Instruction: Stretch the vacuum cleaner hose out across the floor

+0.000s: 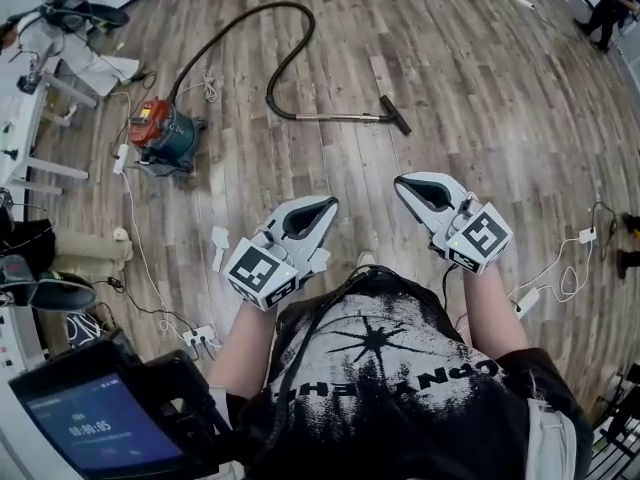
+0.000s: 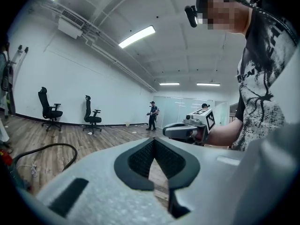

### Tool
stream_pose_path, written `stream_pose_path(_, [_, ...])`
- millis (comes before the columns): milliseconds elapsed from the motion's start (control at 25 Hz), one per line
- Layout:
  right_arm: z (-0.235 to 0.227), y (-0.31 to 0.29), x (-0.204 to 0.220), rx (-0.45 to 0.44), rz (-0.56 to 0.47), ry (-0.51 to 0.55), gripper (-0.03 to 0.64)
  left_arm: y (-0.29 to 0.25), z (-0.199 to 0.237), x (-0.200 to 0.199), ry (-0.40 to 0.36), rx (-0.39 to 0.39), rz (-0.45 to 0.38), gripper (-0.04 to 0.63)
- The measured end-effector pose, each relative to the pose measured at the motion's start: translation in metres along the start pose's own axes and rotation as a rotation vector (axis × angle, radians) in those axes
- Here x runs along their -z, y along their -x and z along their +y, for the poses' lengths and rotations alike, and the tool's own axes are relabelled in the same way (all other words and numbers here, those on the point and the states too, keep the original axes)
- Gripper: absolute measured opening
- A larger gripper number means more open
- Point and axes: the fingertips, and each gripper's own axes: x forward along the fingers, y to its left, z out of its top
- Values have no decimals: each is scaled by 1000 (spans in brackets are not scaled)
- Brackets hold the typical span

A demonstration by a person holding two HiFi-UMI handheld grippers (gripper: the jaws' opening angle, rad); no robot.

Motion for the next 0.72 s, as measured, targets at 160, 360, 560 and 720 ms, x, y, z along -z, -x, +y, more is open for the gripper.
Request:
stream_pose_path(160, [-34,11,14,-36,-18,-19,8,-36,5,2,-5,-38,31,2])
stream_pose_path(360, [-61,11,20,-65,-35,-38,8,-62,10,5,-25,-60,79,1])
stream_pose_path(560, [-76,16,23,-72,-16,-32,8,-80,19,1,-47,-58,83,2])
stream_pose_path(720, [-90,20,28,-60,8,-46,8,-92,38,-8,-41,-56,73,2])
